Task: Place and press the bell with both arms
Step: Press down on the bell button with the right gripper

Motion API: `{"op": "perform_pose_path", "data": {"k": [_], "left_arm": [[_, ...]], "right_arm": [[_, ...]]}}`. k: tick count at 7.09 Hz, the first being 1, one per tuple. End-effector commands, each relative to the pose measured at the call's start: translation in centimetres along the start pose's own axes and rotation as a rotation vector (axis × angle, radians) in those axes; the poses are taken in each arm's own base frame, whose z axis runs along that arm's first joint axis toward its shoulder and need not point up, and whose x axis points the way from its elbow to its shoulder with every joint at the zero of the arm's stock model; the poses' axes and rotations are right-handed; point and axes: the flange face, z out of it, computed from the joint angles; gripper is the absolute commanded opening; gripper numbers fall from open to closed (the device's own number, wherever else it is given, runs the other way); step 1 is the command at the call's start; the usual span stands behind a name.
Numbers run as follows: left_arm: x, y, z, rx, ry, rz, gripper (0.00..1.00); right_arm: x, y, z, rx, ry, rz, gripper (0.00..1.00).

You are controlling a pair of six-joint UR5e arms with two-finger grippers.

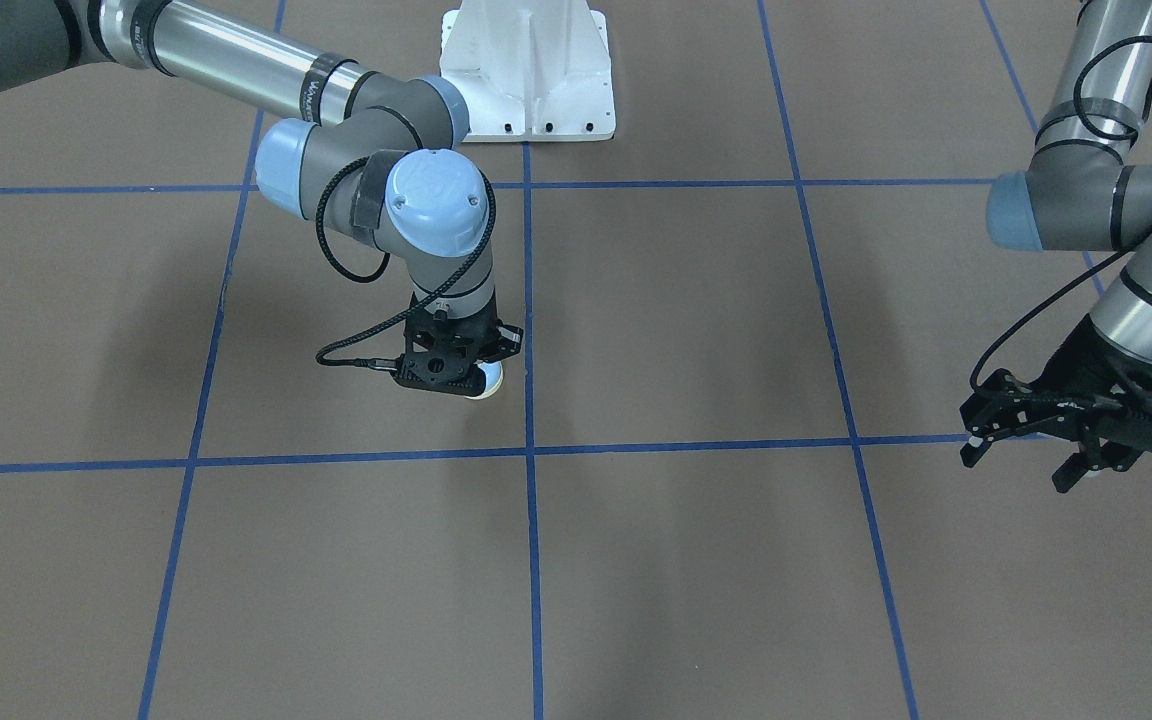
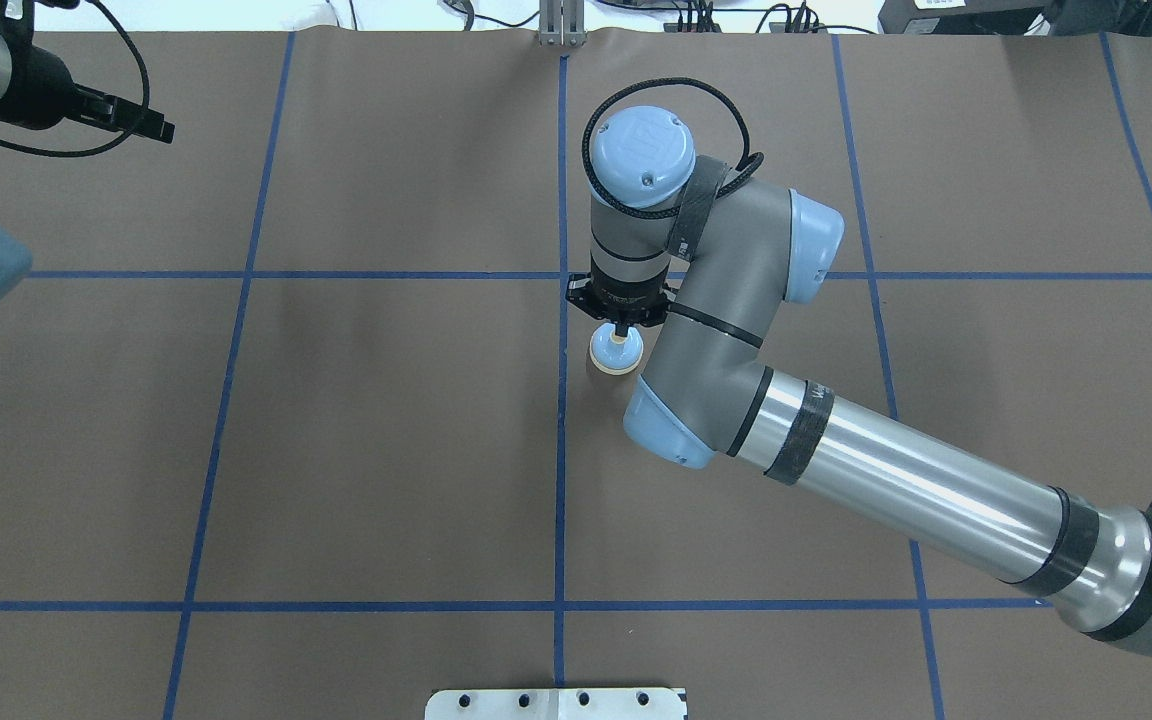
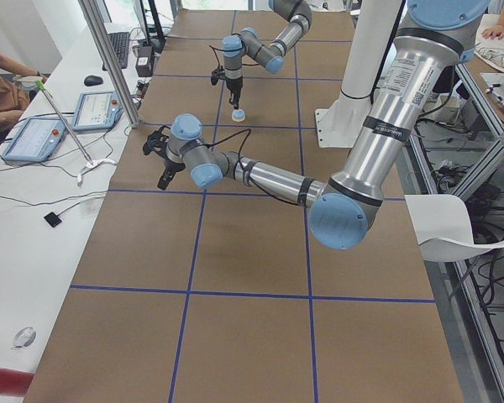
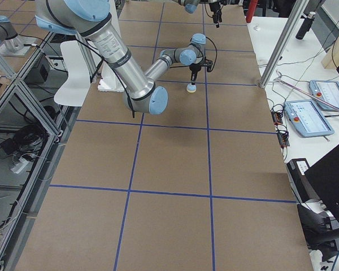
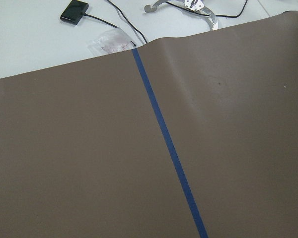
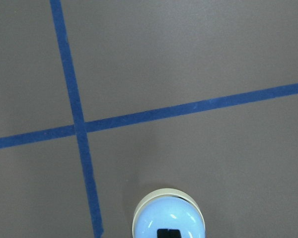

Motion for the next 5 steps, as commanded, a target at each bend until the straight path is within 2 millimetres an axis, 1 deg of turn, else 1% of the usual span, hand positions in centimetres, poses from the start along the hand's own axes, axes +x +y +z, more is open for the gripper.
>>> {"op": "perform_pose_path", "data": {"k": [1, 3, 4, 5], "left_arm": [[0.0, -0.1, -0.1, 0.002, 0.000, 0.000, 0.99], [0.0, 0.0, -0.1, 0.002, 0.000, 0.000, 0.99], [0.1, -0.1, -0.2, 0.004, 0.001, 0.001, 0.99], [-0.1, -0.1, -0.2, 0.002, -0.001, -0.001, 0.99]], "right_arm": [[-0.1, 0.1, 0.2, -0.003, 0.004, 0.001, 0.00], [-0.5, -0.1, -1.2, 0.007, -0.021, 0.000, 0.00], [-0.3, -0.8, -2.9, 0.016, -0.042, 0.005, 0.00], [0.2, -1.4, -4.4, 0.031, -0.059, 0.012, 0.24]]}}
